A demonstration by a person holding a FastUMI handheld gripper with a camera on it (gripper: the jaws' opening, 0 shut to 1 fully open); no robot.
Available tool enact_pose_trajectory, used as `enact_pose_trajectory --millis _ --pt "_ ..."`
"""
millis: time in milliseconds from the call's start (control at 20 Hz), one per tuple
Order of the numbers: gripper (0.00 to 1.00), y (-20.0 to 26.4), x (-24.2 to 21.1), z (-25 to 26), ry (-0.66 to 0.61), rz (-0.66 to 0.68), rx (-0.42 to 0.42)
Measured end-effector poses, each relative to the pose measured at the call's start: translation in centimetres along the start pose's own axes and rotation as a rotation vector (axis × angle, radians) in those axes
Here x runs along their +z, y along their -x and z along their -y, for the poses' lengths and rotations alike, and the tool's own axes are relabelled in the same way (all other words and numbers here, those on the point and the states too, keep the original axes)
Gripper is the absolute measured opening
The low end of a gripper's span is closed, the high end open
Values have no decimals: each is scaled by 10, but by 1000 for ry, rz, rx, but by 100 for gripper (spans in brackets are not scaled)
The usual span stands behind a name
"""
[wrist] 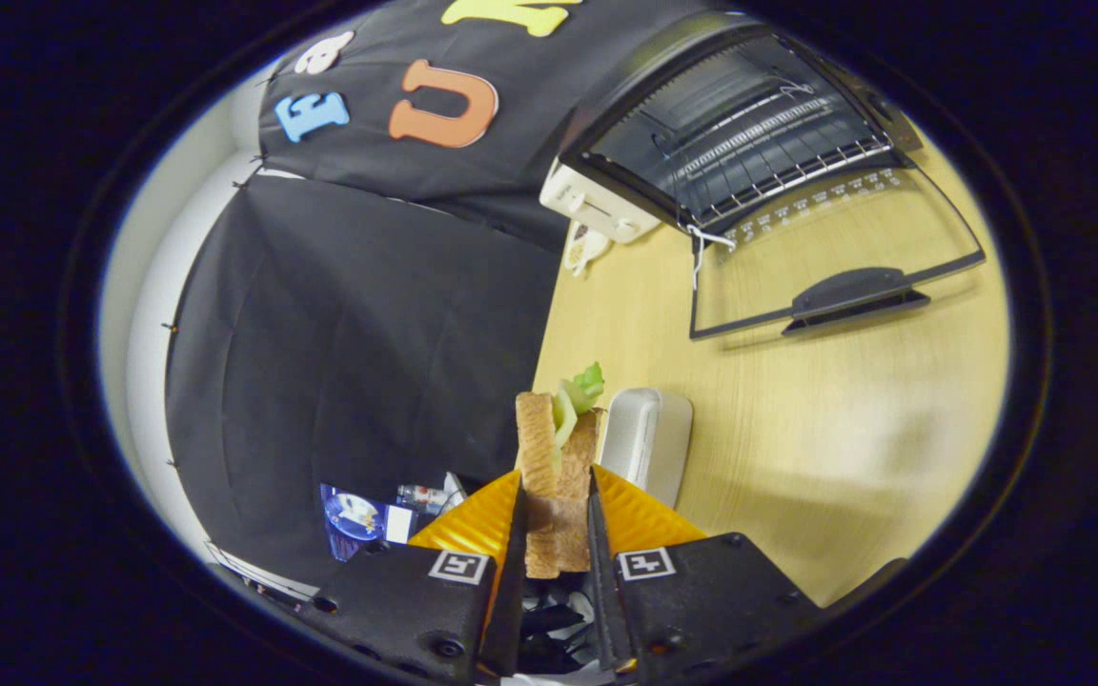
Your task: Open the toaster oven, put the food inside, and close the toaster oven door.
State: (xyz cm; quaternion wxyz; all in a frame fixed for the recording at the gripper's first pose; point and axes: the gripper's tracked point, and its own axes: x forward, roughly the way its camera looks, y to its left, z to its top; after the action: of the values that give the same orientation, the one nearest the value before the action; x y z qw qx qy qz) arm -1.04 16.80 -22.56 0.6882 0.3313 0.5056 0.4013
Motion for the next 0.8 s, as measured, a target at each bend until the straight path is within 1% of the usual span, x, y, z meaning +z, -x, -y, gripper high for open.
enact_pose_trajectory --millis 100,150,300,400,450,550,700,800 --pt "36 3 7 2 42 39 6" --pt "36 12 10 -3 54 69 12" --pt "36 22 35 -5 103 210 17" --pt "36 30 50 -12 166 299 58" --pt "36 34 57 -16 176 342 82" --pt "36 38 68 -13 158 410 96" --pt "36 38 87 1 138 506 81" --pt "36 37 97 12 125 544 68"
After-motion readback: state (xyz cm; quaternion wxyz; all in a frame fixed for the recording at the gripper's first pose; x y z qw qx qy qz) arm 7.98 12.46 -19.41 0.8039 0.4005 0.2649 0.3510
